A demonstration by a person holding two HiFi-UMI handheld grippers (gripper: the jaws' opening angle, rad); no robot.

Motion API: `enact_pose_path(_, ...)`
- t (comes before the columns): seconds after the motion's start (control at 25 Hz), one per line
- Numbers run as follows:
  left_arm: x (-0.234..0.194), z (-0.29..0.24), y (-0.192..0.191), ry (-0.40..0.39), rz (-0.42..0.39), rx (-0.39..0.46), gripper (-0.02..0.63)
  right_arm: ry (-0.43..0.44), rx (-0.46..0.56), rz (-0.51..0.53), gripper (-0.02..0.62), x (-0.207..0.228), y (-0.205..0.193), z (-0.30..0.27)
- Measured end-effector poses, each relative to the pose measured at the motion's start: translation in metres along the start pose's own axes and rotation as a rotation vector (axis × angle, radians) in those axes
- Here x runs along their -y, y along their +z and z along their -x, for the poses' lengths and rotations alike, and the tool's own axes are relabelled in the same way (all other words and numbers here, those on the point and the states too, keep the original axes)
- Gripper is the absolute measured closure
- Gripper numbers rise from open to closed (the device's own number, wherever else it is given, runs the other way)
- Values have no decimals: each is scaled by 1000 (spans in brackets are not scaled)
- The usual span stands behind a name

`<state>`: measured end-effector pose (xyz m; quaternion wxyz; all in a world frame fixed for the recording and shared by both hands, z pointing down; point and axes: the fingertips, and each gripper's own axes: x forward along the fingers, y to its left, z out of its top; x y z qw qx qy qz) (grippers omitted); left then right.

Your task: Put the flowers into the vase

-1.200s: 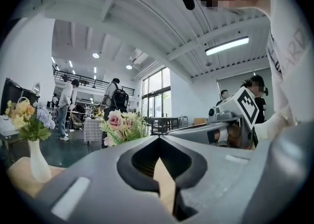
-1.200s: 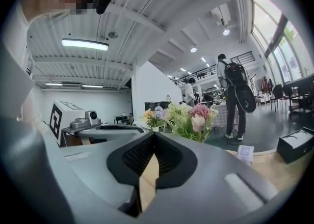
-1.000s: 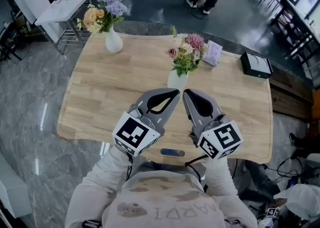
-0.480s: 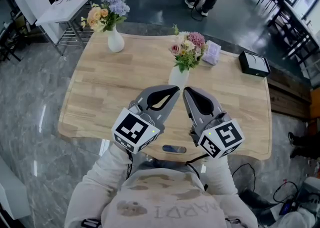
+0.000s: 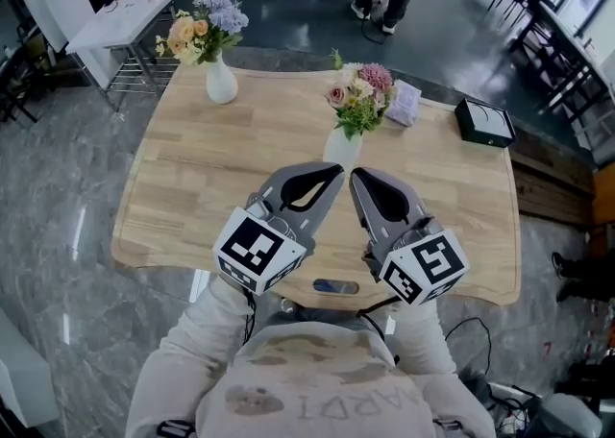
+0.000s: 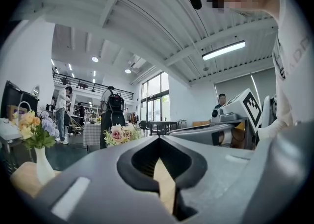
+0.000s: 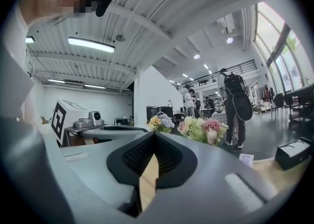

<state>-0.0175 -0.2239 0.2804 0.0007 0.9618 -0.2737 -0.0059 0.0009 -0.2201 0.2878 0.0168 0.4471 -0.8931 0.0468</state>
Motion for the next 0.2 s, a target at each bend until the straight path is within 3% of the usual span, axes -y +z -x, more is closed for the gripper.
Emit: enact_pose_path(0.2,0,3,0,1,1,1,606,-3,-3,3,571,-4,-1,2)
